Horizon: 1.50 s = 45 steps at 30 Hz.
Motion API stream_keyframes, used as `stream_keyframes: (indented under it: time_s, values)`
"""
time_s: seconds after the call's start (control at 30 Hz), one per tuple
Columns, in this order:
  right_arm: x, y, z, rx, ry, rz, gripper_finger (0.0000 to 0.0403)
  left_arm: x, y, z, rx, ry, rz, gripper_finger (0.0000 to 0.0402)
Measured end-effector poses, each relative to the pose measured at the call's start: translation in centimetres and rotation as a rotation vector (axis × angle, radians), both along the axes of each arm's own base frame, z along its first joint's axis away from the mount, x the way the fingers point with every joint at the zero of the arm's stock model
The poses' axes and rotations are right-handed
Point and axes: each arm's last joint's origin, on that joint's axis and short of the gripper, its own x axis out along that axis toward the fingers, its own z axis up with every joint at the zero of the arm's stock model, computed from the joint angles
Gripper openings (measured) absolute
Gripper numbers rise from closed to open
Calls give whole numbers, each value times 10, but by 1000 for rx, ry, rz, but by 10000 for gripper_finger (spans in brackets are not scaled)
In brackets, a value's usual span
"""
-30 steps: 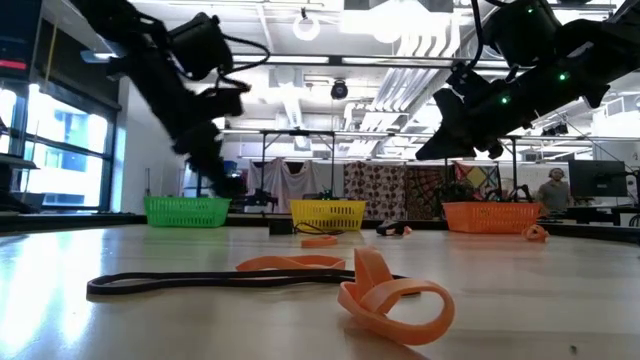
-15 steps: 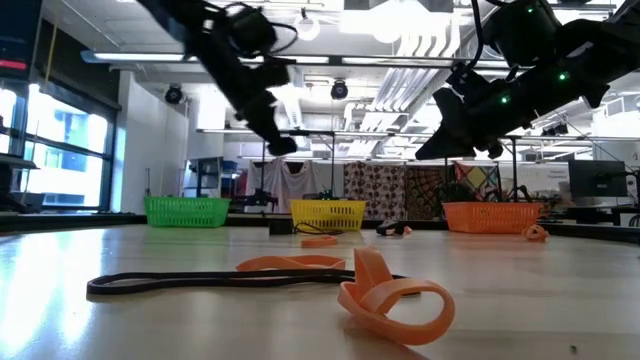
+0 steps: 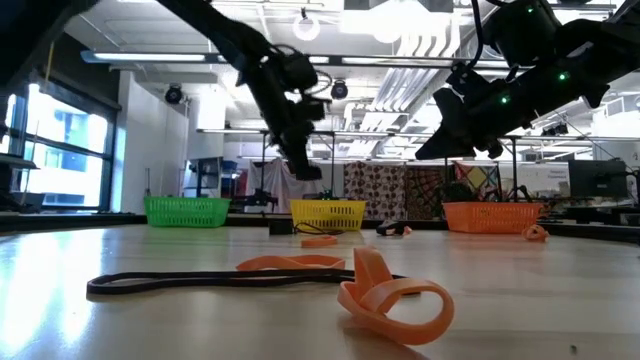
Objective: Sort rubber bands into baskets
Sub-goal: Put the black rubber band into the yellow bin
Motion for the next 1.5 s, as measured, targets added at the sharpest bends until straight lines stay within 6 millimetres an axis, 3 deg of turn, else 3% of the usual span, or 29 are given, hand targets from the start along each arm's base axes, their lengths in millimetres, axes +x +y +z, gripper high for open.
stream_keyframes:
  time_s: [0.27,0.57,0.93,1.5]
  values:
    - [0,0,0,0,0,0,0,9,25,-29,-81,15,8,0]
    - [0,0,0,0,3,0,0,10,36,-49,-117,53,23,0]
    - [0,0,0,0,5,0,0,4,44,-50,-138,39,29,0]
    - [0,0,0,0,5,0,0,14,33,-56,-109,71,-80,0]
